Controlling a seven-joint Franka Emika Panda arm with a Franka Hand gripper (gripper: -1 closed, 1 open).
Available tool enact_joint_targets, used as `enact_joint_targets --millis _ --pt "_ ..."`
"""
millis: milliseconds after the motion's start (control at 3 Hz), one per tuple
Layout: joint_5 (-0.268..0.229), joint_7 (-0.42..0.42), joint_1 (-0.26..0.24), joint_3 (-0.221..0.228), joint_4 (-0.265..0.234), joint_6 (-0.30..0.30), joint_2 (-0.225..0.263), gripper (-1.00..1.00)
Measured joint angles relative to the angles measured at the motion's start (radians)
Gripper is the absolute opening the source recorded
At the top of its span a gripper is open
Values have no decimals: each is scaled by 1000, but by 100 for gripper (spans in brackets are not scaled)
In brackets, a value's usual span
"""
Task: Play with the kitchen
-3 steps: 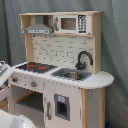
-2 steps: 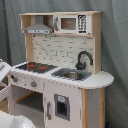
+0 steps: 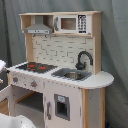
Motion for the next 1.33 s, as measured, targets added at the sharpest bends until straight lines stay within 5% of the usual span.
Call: enact_joint_targets --millis 667,1333 --pt "-160 58 -35 10 54 -6 -98 100" --pt "-310 133 -79 -80 60 -19 -162 100"
